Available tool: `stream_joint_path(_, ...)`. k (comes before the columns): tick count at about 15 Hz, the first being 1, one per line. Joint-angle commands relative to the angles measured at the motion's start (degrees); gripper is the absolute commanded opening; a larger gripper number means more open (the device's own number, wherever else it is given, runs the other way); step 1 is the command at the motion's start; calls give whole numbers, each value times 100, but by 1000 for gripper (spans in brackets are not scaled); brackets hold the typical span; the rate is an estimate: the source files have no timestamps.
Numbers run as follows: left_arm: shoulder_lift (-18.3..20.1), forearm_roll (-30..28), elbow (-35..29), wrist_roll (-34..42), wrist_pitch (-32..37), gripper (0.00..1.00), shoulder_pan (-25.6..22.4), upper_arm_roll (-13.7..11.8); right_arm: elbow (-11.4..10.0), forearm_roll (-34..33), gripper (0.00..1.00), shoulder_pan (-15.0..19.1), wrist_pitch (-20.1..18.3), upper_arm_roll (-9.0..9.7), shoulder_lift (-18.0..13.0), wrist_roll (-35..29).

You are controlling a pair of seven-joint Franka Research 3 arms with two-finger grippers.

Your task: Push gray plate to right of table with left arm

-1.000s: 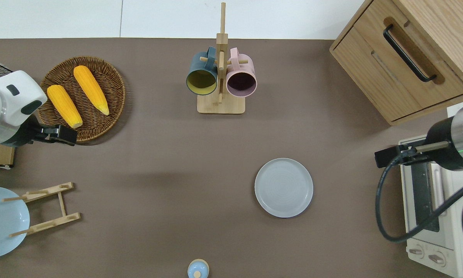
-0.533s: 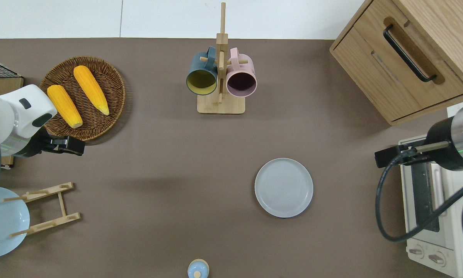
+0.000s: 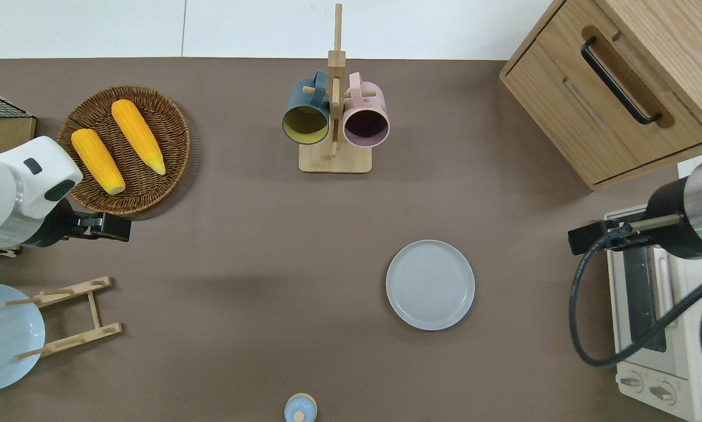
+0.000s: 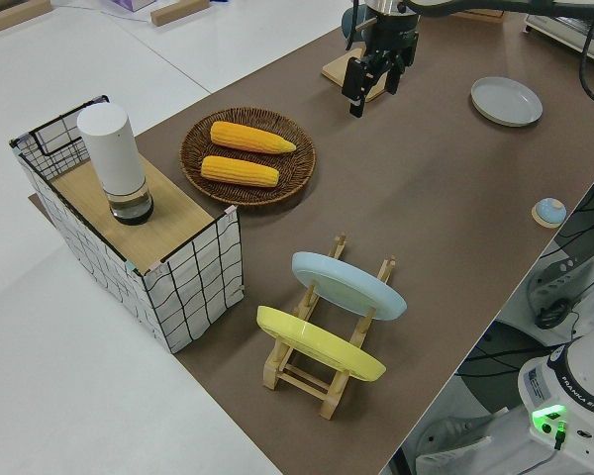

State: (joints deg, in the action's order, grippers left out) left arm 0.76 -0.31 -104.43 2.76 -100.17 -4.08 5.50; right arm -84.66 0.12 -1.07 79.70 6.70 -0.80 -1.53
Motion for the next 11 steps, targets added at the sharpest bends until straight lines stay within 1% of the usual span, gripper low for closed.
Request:
stream_joint_path(1, 705, -100, -709, -327, -55, 1000, -5, -14, 46, 59, 983, 116, -86, 77, -17, -14)
stream_joint_path(2, 820, -100, -832, -660, -55, 1000, 39, -5, 46, 59, 983, 116, -86, 77, -17, -5)
stream_joint_path(4, 830, -100, -851, -821, -55, 1000, 66, 30, 46, 59, 983, 116, -86, 86, -17, -5)
stream_joint_path(11, 786, -109, -807, -734, -20, 1000, 83, 57, 46, 59, 983, 116, -86, 86, -17, -5)
